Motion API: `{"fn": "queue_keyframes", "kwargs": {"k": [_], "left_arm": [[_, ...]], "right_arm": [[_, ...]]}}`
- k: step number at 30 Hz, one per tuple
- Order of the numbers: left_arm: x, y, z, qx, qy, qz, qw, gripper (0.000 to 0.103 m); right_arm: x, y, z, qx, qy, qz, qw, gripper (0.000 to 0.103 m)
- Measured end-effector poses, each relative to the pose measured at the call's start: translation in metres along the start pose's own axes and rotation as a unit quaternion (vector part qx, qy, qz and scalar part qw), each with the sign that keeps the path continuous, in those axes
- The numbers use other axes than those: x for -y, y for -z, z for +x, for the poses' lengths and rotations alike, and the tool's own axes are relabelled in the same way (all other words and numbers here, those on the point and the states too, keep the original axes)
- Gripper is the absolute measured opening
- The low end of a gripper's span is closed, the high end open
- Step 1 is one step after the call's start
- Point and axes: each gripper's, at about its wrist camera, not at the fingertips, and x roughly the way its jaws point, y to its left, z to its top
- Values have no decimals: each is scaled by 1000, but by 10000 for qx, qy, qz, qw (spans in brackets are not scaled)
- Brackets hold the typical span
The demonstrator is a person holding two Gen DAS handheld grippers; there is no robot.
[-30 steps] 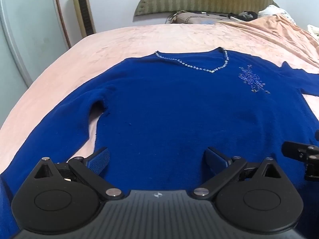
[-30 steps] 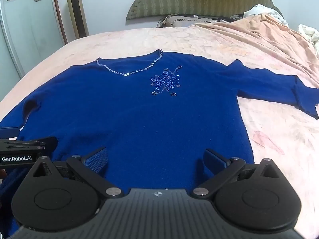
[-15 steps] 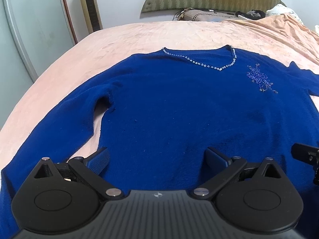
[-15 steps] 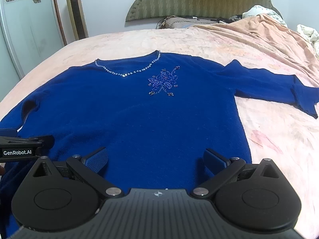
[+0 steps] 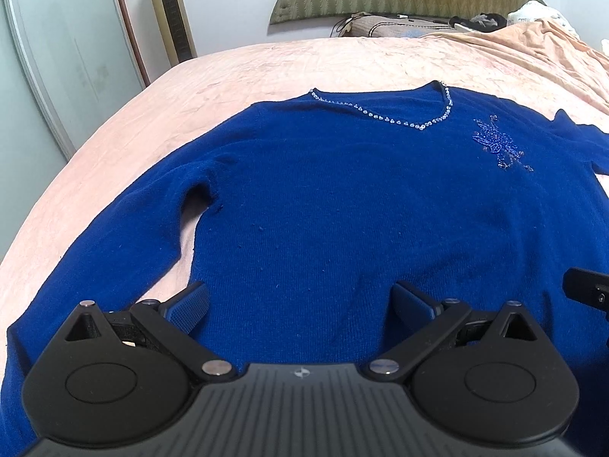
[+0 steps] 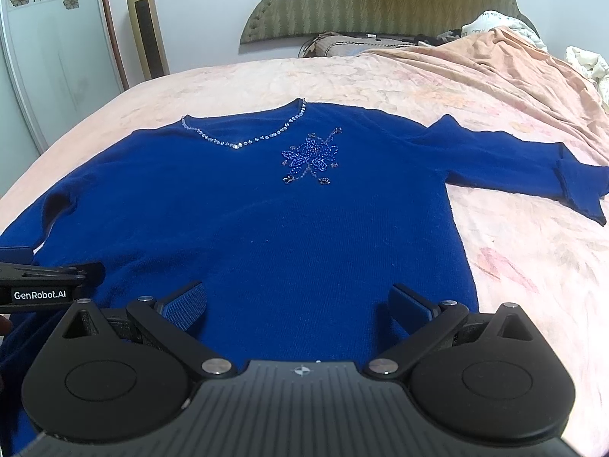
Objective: Fold small clothes
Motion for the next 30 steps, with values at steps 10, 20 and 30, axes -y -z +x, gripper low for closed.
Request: {"fn": "queue_keyframes", "kwargs": {"k": [10, 20, 30], "left_arm": [[0, 0, 2, -34, -16, 18, 10000, 103], [3, 0, 1, -57, -54, 59, 10000, 103], [7, -1, 1, -69, -102, 120, 9999, 103]], "right_arm": [[1, 1, 1, -27, -1, 23, 10000, 103], [2, 2, 2, -23, -10, 41, 10000, 103], [4, 3, 2, -12, -31, 78, 10000, 103]]}}
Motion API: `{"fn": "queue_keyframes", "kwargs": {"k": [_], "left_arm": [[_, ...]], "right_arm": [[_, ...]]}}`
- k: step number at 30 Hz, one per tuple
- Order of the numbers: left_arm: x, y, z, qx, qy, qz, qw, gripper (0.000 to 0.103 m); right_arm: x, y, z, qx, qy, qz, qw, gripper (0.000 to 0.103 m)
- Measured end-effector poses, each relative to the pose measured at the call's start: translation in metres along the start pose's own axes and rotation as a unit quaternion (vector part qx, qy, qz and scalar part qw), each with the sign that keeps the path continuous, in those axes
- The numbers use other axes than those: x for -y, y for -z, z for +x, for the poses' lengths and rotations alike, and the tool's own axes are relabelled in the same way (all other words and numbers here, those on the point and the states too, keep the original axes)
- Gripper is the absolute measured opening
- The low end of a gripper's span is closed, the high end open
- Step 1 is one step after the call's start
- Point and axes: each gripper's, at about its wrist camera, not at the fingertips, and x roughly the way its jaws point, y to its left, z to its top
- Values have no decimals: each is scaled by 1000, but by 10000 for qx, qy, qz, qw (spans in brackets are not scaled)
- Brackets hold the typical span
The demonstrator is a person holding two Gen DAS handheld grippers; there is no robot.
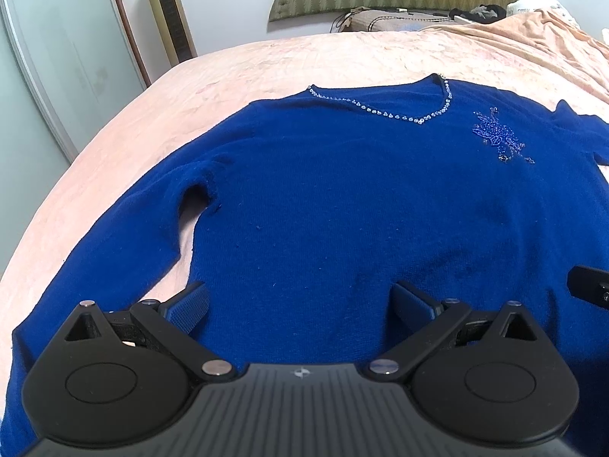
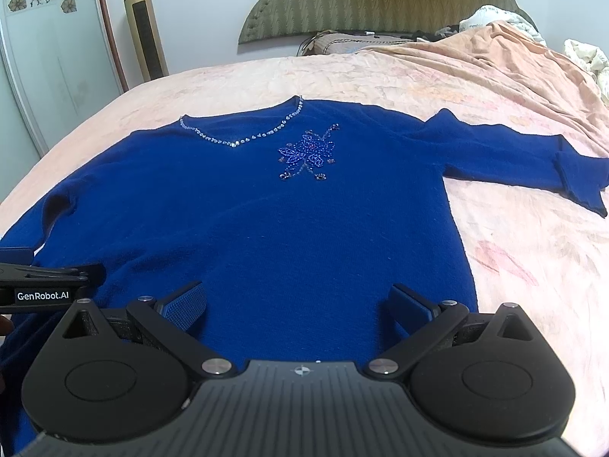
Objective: Fold small clothes
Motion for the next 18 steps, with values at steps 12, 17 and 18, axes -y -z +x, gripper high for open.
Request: {"fn": "queue_keyframes", "kwargs": {"k": [12, 17, 18], "left_arm": [[12, -5, -2, 23, 2, 152, 9999, 103], [21, -9, -2, 60, 10, 251, 9997, 103], [23, -10, -2, 67, 10, 277, 9996, 103]], "right_arm": [[8, 2, -2, 37, -38, 122, 9999, 103], [14, 3, -3, 193, -19, 154, 9997, 103], [16, 3, -3, 228, -32, 149, 9996, 103]]}}
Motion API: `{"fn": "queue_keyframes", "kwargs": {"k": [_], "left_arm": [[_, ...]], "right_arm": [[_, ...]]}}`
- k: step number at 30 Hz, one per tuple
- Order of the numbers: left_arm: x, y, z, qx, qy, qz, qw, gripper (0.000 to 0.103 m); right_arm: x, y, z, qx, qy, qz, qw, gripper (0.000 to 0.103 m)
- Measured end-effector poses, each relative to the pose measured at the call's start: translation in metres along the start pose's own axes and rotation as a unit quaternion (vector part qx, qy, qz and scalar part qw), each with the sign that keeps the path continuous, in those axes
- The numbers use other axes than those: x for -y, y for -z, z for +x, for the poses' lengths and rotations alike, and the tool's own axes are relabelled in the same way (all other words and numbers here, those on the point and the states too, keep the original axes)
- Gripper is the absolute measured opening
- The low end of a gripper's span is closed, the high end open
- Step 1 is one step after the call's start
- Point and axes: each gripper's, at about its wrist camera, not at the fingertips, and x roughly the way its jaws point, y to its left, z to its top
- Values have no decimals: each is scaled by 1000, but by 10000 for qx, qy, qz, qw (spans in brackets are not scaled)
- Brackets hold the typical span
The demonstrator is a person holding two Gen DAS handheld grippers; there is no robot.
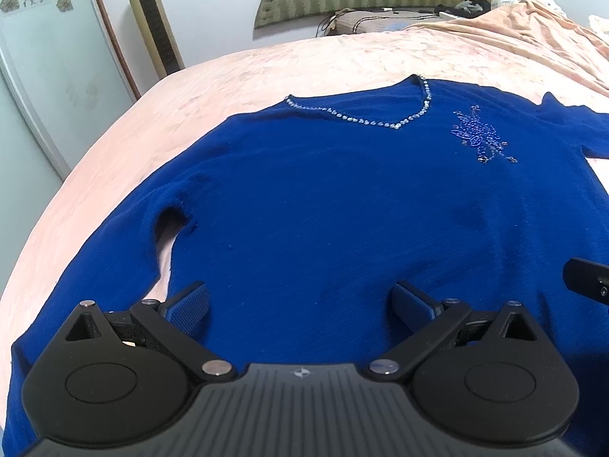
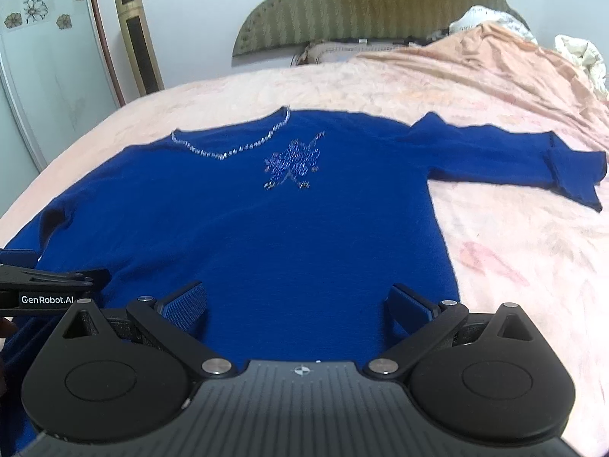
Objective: Fold small clothes
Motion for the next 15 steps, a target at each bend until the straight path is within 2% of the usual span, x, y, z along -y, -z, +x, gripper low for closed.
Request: {"fn": "queue_keyframes", "kwargs": {"k": [9, 15], "left_arm": [[21, -10, 3, 41, 102, 163, 9998, 103], [35, -15, 5, 162, 385, 231, 9989, 103]], "right_arm": [[16, -1, 2, 47, -317, 70, 9995, 103], [22, -4, 1, 62, -435, -80, 9990, 103]]}}
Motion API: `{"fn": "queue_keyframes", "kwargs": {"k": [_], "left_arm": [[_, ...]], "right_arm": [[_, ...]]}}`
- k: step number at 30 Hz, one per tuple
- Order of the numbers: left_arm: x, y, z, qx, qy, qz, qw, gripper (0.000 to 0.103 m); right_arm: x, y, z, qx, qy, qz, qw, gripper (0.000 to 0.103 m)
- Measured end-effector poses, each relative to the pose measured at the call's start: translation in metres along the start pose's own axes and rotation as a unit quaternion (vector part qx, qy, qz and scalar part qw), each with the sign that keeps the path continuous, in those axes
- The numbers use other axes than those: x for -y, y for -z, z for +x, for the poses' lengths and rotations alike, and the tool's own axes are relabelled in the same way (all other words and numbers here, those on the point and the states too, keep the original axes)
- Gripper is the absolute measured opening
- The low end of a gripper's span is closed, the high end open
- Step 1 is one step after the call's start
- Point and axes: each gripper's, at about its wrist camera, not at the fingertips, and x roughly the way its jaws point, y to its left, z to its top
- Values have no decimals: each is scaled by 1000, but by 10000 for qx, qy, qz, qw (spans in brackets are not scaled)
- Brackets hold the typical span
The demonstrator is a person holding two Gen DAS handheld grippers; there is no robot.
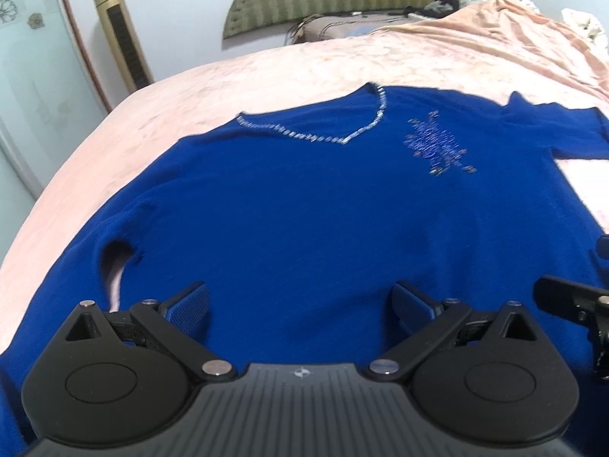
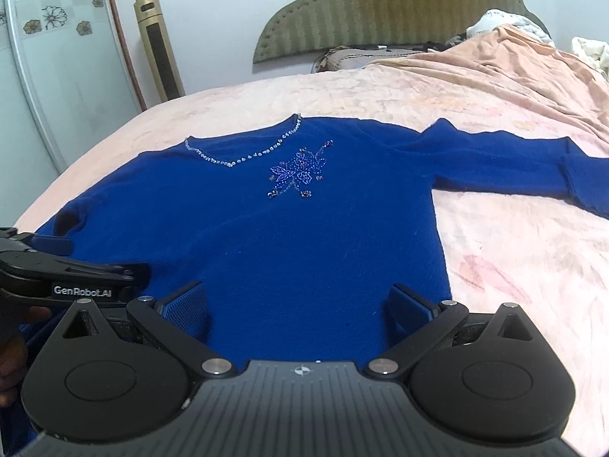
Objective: Fold small clothes
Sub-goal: 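Grasp the blue sweater's sleeve cuff with the right gripper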
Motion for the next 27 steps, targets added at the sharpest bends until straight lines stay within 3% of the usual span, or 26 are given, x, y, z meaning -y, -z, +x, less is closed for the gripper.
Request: {"fn": "queue_keyframes", "kwargs": {"k": [4, 8, 11, 13, 15, 18, 21, 24, 27], "left_arm": [[7, -1, 0, 267, 203, 10, 9994, 103], [8, -2, 8, 327, 275, -39, 9991, 103], [6, -1, 15, 203, 374, -92, 9991, 103], [4, 0, 18, 153, 395, -105, 9990, 103], [4, 1, 21, 112, 394, -107, 9991, 103], [4, 1, 27, 47, 410, -129, 9991, 103], [6, 2, 28, 66, 403, -148, 9991, 103], [9, 2, 28, 116, 349, -52, 9993, 103], [12, 1, 26, 160, 298, 64, 9994, 103]], "right_arm": [[14, -8, -1, 43, 78, -96, 9999, 103], [58, -23, -5, 325, 736, 177, 9966, 103], [120, -29, -7, 483, 999, 1214, 9864, 103], [163, -26, -11, 578, 1048, 2091, 9705, 101], [191, -21, -19, 780, 1340, 2479, 9563, 99], [198, -25, -24, 926, 2308, 1736, 9529, 99], [183, -30, -8, 679, 3230, 56, 9439, 100], [168, -33, 21, 246, 3378, -1255, 9325, 98], [175, -37, 38, 191, 3102, -1477, 9389, 87]]}}
